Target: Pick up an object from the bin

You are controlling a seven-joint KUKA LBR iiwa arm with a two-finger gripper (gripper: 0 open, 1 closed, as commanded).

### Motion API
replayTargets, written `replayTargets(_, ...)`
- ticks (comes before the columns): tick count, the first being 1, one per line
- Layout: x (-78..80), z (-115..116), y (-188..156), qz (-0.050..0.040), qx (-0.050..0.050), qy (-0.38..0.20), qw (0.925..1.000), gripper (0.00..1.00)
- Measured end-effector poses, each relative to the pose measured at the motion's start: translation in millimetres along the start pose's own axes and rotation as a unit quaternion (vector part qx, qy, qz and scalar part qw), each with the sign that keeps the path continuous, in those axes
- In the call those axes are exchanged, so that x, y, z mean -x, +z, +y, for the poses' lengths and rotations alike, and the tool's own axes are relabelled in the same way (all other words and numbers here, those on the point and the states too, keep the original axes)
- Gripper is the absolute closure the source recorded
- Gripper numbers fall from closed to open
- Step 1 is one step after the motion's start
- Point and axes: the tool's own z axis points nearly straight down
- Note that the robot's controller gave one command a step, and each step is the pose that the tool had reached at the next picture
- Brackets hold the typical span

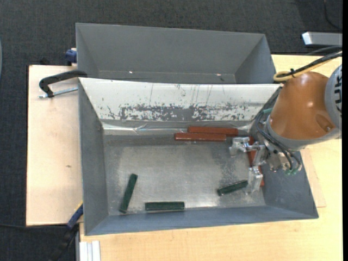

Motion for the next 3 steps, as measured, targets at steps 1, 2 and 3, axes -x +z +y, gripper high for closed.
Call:
replayTargets(1,-5.8,14.2,47.1,0.0031,0.001,0.02,0.9998,0.0)
replayTargets(2,-11.5,5.3,45.8,0.0026,0.001,-0.022,0.9997,1.0)
replayTargets(3,-11.5,5.4,45.8,0.0025,0.001,-0.023,0.9997,1.0)
